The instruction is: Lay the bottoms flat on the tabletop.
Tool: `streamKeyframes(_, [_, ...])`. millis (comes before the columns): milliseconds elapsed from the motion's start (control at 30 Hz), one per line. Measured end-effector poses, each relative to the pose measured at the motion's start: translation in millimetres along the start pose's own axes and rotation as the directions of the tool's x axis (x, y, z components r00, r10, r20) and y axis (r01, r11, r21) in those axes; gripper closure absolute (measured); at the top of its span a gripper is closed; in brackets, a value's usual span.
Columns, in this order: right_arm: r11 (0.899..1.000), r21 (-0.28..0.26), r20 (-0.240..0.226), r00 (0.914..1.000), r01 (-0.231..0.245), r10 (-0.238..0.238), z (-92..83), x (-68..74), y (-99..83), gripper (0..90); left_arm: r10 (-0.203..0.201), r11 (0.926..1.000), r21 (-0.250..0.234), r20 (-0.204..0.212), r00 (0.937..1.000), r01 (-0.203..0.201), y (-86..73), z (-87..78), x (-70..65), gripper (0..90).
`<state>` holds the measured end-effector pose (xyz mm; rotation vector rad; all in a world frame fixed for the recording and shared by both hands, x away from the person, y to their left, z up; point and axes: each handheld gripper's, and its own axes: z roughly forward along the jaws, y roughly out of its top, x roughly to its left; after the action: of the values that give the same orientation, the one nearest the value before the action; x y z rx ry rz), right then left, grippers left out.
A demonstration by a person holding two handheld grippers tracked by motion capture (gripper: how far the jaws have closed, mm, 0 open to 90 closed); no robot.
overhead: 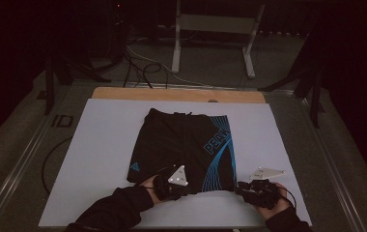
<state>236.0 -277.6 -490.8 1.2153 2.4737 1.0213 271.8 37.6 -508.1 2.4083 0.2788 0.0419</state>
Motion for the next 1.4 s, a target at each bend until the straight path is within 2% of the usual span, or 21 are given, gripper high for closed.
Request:
streamKeyframes(33, [1.0,-0.016,0.009,1.0,0.001,-0.001,-0.4,-0.2,1.1,59.9,-0.002,1.0,-0.003,0.004,1.0,0.002,-0.2,0.2,-0.1,83.5])
streamKeyframes(67, [0.999,-0.05,0.027,0.9996,-0.001,0.003,-1.2,-1.2,3.4,54.3,-0.007,0.9999,-0.013,0.02,0.9998,0.007,-0.6,-0.3,-0.2,78.2])
streamKeyframes(100, [0.998,-0.068,0.021,0.9998,0.0,0.001,-1.6,-1.2,4.7,48.9,-0.007,0.9999,-0.013,0.02,0.9998,0.007,-0.6,-0.3,-0.2,74.6])
streamKeyframes(200, [0.995,-0.1,0.034,0.9994,0.006,-0.002,-2.5,0.1,7.9,42.8,-0.009,0.9992,-0.039,0.032,0.9994,0.01,-1.7,-2.5,-0.5,57.3])
streamKeyframes(233, [0.99,-0.138,0.022,0.9996,0.02,-0.017,-5.3,0.4,10.3,36.2,-0.015,0.9985,-0.053,0.032,0.9994,0.016,-2.2,-5.4,0.3,51.9])
streamKeyframes(267, [0.99,-0.138,0.022,0.9996,0.02,-0.017,-5.3,0.4,10.3,36.2,-0.015,0.9985,-0.053,0.032,0.9994,0.016,-2.2,-5.4,0.3,44.8])
streamKeyframes(300, [0.989,-0.149,0.03,0.9994,0.02,-0.015,-6.2,0.5,11.9,31.8,-0.015,0.9976,-0.067,0.035,0.9993,0.017,-2.5,-7.7,0.8,44.8])
streamKeyframes(333, [0.984,-0.176,0.033,0.9994,0.012,-0.006,-6.8,-0.6,14.4,28.4,-0.033,0.9958,-0.085,0.026,0.9991,0.035,-2.4,-11.8,1.8,37.3])
streamKeyframes(433, [0.981,-0.192,0.025,0.9997,0.008,-0.003,-5.8,-2.8,16.6,25.2,-0.048,0.9929,-0.108,0.026,0.9985,0.05,-2.5,-16.9,3.5,23.2])
streamKeyframes(467, [0.98,-0.2,0.012,0.9999,0.012,-0.01,-2.7,-4.0,19.8,17.6,-0.056,0.9901,-0.127,0.02,0.9982,0.058,-2.5,-22.4,5.0,15.1])
streamKeyframes(567, [0.98,-0.198,-0.001,0.9998,0.019,-0.02,-0.8,-4.8,21.6,15.0,-0.061,0.9875,-0.145,0.005,0.9981,0.061,-2.5,-25.4,5.4,7.7])
streamKeyframes(600, [0.979,-0.201,-0.031,0.9987,0.035,-0.042,5.0,-5.3,25.3,13.4,-0.08,0.9817,-0.175,-0.011,0.9968,0.076,-2.9,-34.8,8.4,2.0])
streamKeyframes(733, [0.978,-0.204,-0.037,0.9983,0.037,-0.045,8.9,-6.4,26.5,12.9,-0.099,0.9765,-0.195,-0.029,0.9946,0.092,-4.9,-41.6,11.1,0.4])
streamKeyframes(800, [0.974,-0.225,-0.082,0.9954,0.03,-0.05,11.9,-11.1,25.4,11.5,-0.125,0.9697,-0.216,-0.041,0.9913,0.113,-14.4,-54.6,16.9,0.3])
streamKeyframes(867, [0.971,-0.236,-0.073,0.9956,0.041,-0.06,11.6,-14.3,22.6,10.5,-0.139,0.9649,-0.231,-0.048,0.9891,0.125,-23.0,-61.0,20.2,0.3])
streamKeyframes(933, [0.97,-0.24,-0.088,0.9948,0.028,-0.051,11.3,-18.0,20.1,9.6,-0.165,0.9579,-0.246,-0.052,0.9849,0.148,-32.9,-67.0,23.6,0.3])
streamKeyframes(1100, [0.966,-0.258,-0.082,0.9952,0.031,-0.054,7.3,-23.4,16.3,9.3,-0.194,0.9498,-0.262,-0.067,0.9787,0.17,-58.6,-83.2,27.8,0.3])
streamKeyframes(1200, [0.962,-0.272,-0.076,0.9957,0.03,-0.053,4.7,-24.8,15.3,9.4,-0.218,0.9487,-0.255,-0.097,0.9711,0.187,-74.3,-93.0,28.9,0.2])
streamKeyframes(1333, [0.959,-0.283,-0.077,0.9954,0.034,-0.058,5.5,-24.6,13.6,9.4,-0.264,0.9401,-0.257,-0.131,0.9557,0.224,-93.3,-105.2,29.4,0.3])
streamKeyframes(1367, [0.959,-0.283,-0.077,0.9954,0.034,-0.058,5.5,-24.6,13.6,9.4,-0.264,0.9401,-0.257,-0.131,0.9557,0.224,-93.3,-105.2,29.4,0.3])
streamKeyframes(1400, [0.96,-0.279,-0.076,0.9952,0.037,-0.061,5.7,-24.1,13.5,9.4,-0.281,0.9366,-0.255,-0.138,0.9498,0.24,-99.8,-109.5,29.5,0.3])
